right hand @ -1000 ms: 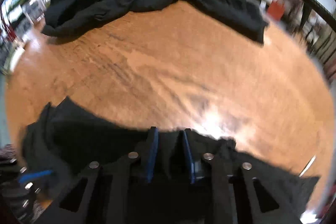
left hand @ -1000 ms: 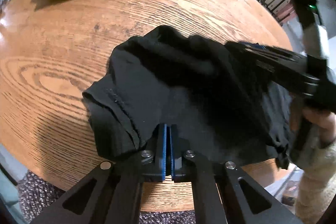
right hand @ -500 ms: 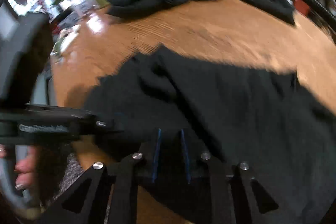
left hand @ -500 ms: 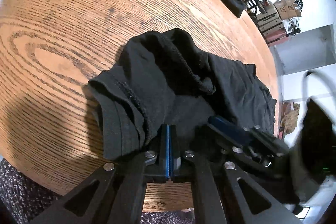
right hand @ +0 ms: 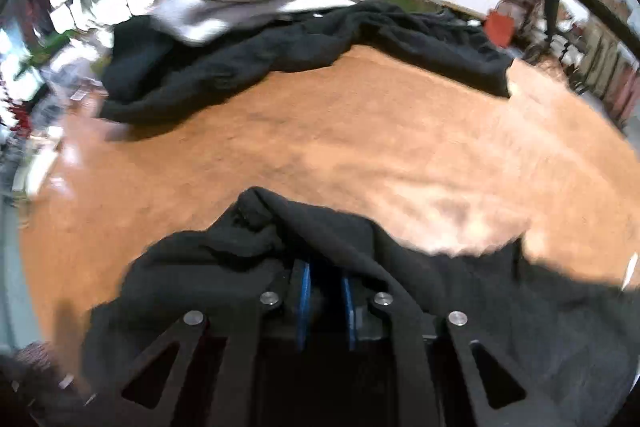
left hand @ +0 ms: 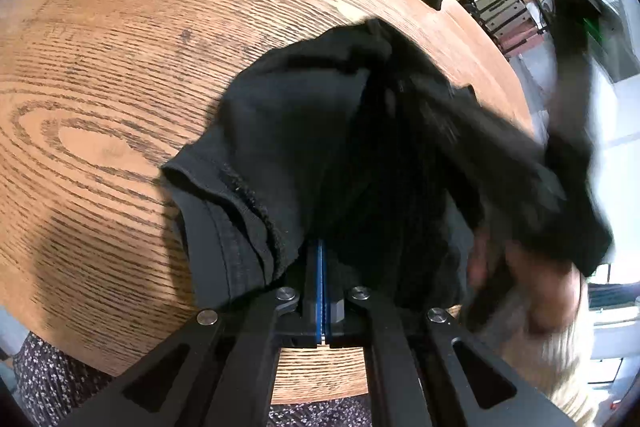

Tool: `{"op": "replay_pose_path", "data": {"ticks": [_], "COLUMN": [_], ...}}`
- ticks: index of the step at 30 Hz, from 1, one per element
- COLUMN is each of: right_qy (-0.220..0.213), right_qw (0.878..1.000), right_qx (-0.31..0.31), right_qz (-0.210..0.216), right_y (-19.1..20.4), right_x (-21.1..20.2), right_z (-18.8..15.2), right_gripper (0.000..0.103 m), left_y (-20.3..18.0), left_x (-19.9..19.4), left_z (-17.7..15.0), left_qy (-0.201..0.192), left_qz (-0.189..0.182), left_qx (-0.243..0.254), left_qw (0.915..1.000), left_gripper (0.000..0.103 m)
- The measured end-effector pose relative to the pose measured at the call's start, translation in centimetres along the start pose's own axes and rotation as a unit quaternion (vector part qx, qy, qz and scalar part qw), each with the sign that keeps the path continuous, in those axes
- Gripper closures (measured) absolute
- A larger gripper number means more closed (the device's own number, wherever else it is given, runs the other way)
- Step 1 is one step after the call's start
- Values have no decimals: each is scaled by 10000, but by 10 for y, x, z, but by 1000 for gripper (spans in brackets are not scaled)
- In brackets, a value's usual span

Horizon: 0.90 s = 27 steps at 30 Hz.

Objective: Fold clothes

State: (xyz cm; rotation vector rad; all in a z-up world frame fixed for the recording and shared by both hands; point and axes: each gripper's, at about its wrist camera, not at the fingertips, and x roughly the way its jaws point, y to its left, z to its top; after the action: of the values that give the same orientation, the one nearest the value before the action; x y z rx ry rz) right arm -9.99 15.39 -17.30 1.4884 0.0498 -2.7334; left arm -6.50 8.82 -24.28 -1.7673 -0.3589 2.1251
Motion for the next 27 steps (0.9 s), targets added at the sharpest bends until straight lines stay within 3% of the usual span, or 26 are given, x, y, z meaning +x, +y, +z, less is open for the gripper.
{"op": "replay_pose_path", "data": {"ticks": [6, 9, 10, 11, 14, 16, 20, 24, 27], "right_qy": [296, 502, 382, 261, -6, -14, 53, 274, 450], "right_qw": [9985, 9963, 9953, 9943, 9975, 9998, 9942, 9907, 9926], "right_qx": [-439, -175, -169, -172, -218, 28, 936, 1219, 1000], "right_qz": [-154, 682, 874, 1016, 668, 202, -536, -540, -520], "right_y": [13, 1, -5, -12, -46, -85, -174, -215, -207], "right_x": [8, -14, -33, -52, -88, -100, -99, -81, -52], "right_z": [17, 7, -2, -11, -37, -58, -82, -80, -65], "right_gripper": [87, 71, 63, 62, 62, 62, 63, 64, 64], "left_y": [-13, -23, -28, -33, -52, -64, -36, -20, -10], "left_x": [12, 16, 12, 7, -12, -10, -11, 9, 13], "left_z": [13, 25, 29, 33, 56, 76, 100, 88, 85], "left_qy": [81, 332, 307, 257, -124, -419, -579, -523, -729], "left_qz": [250, 609, 777, 941, 750, 598, 917, 1213, 1344], "left_qx": [85, 102, 151, 212, 403, 494, 562, 552, 287], "left_qw": [9996, 9975, 9964, 9950, 9963, 9961, 9925, 9897, 9878], "left_gripper": [101, 100, 100, 100, 100, 100, 100, 100, 100]}}
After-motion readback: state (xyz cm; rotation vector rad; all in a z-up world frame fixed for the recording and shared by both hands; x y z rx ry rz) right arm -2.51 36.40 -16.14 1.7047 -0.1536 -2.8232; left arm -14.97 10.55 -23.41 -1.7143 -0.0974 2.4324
